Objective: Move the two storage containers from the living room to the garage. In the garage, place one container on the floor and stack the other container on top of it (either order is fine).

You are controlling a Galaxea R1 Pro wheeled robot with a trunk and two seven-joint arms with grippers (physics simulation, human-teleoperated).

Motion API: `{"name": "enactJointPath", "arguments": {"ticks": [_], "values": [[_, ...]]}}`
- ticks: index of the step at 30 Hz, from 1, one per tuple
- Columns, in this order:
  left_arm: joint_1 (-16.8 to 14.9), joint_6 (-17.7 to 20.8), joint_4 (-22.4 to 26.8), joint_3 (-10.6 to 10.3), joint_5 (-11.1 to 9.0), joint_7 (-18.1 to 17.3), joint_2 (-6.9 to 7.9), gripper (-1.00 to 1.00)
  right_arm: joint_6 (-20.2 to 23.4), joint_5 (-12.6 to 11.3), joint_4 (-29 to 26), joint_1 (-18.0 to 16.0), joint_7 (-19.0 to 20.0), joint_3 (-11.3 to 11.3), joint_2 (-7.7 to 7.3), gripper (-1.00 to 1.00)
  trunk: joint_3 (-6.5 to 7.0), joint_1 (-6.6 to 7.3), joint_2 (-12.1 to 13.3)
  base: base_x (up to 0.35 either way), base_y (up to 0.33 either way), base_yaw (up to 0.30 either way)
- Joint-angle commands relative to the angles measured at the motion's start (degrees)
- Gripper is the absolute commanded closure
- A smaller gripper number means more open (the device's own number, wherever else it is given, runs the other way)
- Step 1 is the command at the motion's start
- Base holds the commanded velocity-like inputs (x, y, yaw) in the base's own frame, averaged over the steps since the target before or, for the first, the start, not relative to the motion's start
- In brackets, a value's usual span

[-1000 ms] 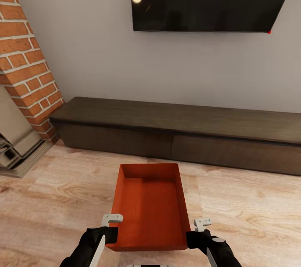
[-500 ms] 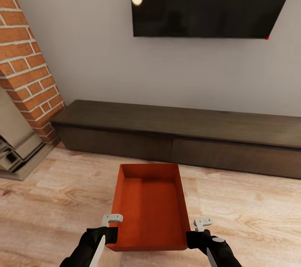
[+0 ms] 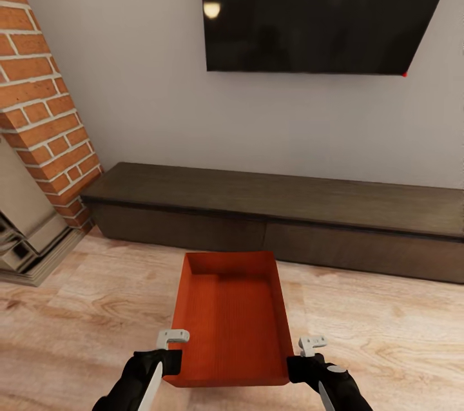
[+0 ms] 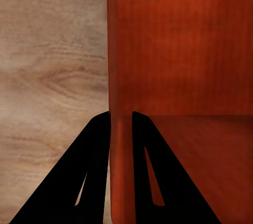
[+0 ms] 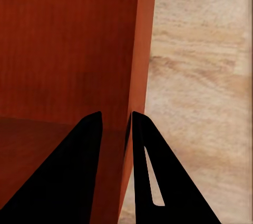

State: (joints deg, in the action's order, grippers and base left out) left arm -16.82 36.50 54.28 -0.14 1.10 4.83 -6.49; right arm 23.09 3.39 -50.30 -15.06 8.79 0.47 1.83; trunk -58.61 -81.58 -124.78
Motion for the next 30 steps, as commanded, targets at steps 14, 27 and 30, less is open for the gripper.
{"name": "enactJointPath", "arguments": {"ticks": [14, 27, 30], "values": [[-0.06, 0.31, 0.21, 0.32, 0.04, 0.18, 0.0, 1.0, 0.37, -0.22, -0.06, 0.03, 0.53, -0.03, 0.01, 1.0, 3.78, 3.09, 5.61, 0.0, 0.0, 0.0], [-0.06, 0.28, 0.21, 0.32, 0.04, 0.18, -0.01, 1.0, 0.44, -0.38, -0.06, 0.03, 0.62, 0.07, 0.01, 1.0, 7.33, 5.94, 10.82, 0.0, 0.0, 0.0], [-0.06, 0.26, 0.21, 0.32, 0.04, 0.18, -0.01, 1.0, 0.45, -0.39, -0.06, 0.03, 0.62, 0.06, 0.01, 1.0, 8.15, 6.6, 12.03, 0.0, 0.0, 0.0]]}}
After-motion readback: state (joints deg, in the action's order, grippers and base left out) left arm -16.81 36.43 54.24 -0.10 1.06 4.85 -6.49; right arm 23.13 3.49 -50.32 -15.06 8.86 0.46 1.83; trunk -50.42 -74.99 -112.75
